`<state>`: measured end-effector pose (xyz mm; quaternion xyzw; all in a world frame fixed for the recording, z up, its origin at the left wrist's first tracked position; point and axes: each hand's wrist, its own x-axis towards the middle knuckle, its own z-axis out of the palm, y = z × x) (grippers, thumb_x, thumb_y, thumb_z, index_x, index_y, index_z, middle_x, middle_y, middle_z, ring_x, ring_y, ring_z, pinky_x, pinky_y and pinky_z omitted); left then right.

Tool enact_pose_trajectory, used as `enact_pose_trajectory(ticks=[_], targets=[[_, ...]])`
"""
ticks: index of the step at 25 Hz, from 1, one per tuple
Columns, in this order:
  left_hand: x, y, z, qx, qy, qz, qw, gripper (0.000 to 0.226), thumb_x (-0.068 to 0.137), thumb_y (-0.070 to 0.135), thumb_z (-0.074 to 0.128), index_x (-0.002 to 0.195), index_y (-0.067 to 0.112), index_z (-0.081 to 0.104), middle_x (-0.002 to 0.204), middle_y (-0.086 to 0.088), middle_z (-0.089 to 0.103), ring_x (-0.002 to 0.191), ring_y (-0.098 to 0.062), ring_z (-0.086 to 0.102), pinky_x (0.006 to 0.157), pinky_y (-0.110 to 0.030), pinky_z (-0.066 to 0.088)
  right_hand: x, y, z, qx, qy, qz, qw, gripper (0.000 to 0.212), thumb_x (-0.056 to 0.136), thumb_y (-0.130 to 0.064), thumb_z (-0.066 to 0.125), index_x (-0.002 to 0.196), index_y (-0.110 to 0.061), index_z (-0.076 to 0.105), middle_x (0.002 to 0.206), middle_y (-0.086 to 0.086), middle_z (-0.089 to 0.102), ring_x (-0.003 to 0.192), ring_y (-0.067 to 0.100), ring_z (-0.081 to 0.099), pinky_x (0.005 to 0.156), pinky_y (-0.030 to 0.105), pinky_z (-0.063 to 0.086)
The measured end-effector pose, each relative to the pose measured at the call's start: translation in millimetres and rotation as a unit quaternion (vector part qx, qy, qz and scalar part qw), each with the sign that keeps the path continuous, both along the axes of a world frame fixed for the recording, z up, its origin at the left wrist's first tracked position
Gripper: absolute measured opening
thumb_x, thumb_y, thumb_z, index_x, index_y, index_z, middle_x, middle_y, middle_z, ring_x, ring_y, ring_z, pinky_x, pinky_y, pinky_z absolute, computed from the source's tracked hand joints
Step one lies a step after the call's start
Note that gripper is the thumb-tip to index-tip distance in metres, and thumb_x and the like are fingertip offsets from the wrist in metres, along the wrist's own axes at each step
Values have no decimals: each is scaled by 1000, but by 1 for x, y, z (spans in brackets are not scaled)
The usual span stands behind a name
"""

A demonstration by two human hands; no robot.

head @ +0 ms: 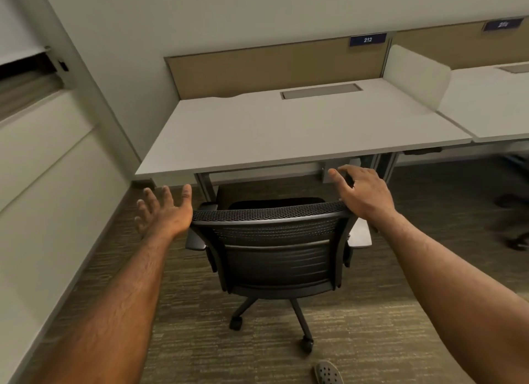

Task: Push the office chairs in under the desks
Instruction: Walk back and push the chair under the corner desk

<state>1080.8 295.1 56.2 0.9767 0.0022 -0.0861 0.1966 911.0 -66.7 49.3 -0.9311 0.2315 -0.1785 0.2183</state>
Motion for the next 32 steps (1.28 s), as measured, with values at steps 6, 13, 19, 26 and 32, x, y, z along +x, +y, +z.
enact_pose_trajectory(ticks=[6, 13, 19, 26, 32], targets=[[46, -64, 4, 74, 23, 4, 997, 90, 85, 81, -1, 158, 29, -10, 163, -6, -28, 151, -31, -19, 121, -53, -8, 56, -69, -3, 60, 30, 34, 997, 88, 89, -80, 17, 150, -20, 37, 156, 7, 39, 145, 26, 30, 114, 48, 26], [105, -132, 1, 122, 34, 8, 992, 85, 90, 77, 1, 158, 28, -11, 162, -7, -29, 151, -31, -20, 121, -55, -7, 118, -137, -9, 32, 75, 52, 995, 106, 78, -90, 2, 157, -24, 26, 165, 3, 19, 152, 23, 16, 123, 45, 11], [146, -176, -3, 124, 26, 25, 992, 83, 92, 75, 3, 159, 28, -9, 164, -6, -25, 151, -30, -20, 122, -53, -7, 169, -186, -15, 18, 98, 57, 993, 101, 81, -88, 2, 158, -26, 23, 167, 1, 13, 153, 20, 10, 123, 44, 7], [178, -211, -6, 124, 9, 41, 991, 81, 93, 72, 2, 159, 26, -7, 164, -6, -24, 151, -30, -20, 122, -52, -7, 209, -222, -18, 11, 101, 52, 994, 102, 81, -88, 1, 158, -24, 23, 166, 2, 15, 153, 21, 10, 123, 45, 7], [201, -230, -11, 119, -10, 51, 992, 81, 93, 71, 1, 160, 26, -2, 165, -5, -21, 152, -28, -20, 121, -53, -9, 231, -242, -20, -5, 103, 42, 994, 103, 81, -88, 1, 157, -24, 26, 166, 3, 18, 153, 22, 13, 123, 47, 9]])
